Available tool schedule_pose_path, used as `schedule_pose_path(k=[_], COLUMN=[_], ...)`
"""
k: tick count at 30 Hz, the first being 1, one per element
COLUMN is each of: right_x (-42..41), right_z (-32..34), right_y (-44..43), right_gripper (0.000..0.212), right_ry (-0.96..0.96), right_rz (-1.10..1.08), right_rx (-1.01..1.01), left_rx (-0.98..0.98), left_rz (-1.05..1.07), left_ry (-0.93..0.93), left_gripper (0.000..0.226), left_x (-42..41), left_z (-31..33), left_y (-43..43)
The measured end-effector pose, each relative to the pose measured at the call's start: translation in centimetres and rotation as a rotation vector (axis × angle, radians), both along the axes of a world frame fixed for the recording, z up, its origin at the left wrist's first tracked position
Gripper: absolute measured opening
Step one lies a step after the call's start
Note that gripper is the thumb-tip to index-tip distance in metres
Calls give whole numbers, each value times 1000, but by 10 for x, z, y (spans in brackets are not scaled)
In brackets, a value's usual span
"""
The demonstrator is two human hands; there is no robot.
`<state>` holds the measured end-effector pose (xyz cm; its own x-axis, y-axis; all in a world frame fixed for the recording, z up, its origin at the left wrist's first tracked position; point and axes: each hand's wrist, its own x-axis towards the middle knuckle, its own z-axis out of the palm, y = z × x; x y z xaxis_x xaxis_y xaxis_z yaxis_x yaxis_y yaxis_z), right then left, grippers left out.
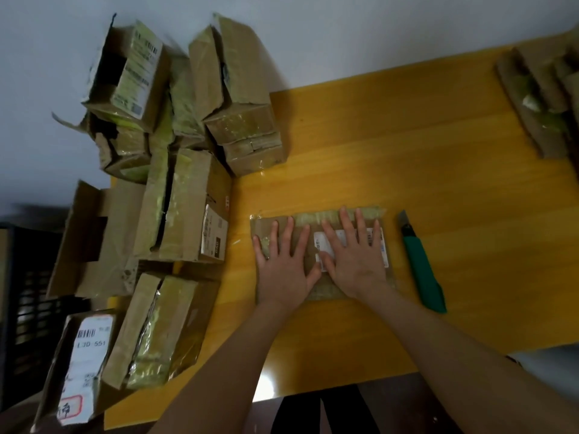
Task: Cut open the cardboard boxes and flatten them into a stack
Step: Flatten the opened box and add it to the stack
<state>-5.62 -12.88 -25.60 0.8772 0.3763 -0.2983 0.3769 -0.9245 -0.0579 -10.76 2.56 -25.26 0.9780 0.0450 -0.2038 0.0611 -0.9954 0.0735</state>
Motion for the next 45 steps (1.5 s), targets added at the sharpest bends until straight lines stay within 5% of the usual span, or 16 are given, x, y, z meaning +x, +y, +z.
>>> schedule_pose_path(k=[7, 14, 19, 24, 28, 35, 45], right_x=[0, -42, -53, -52, -44, -20, 57], right_z=[23, 66, 81, 99, 127, 174, 175], right_y=[5, -36, -35, -42, -55, -126, -301], right_gripper=[62, 101, 108, 101, 98, 113, 105], right_ry=[136, 171, 270, 279, 140, -66, -113], right_rz=[-26, -452, -665, -839, -845, -883, -975], right_rx=[56, 214, 370, 545, 561, 505, 484], left_rx=[-187, -525, -878, -955, -1009, -1065, -1145], left_rz=[18, 603, 844, 1008, 928, 702, 618], left_ry=[127, 71, 148, 146, 108, 31, 49], left_gripper=[79, 86, 73, 69, 43, 37, 13], left_x=[6, -28, -30, -30, -9, 38, 124], left_z=[17, 61, 76, 90, 110, 148, 153], left_y=[12, 21, 17, 23, 4, -67, -238])
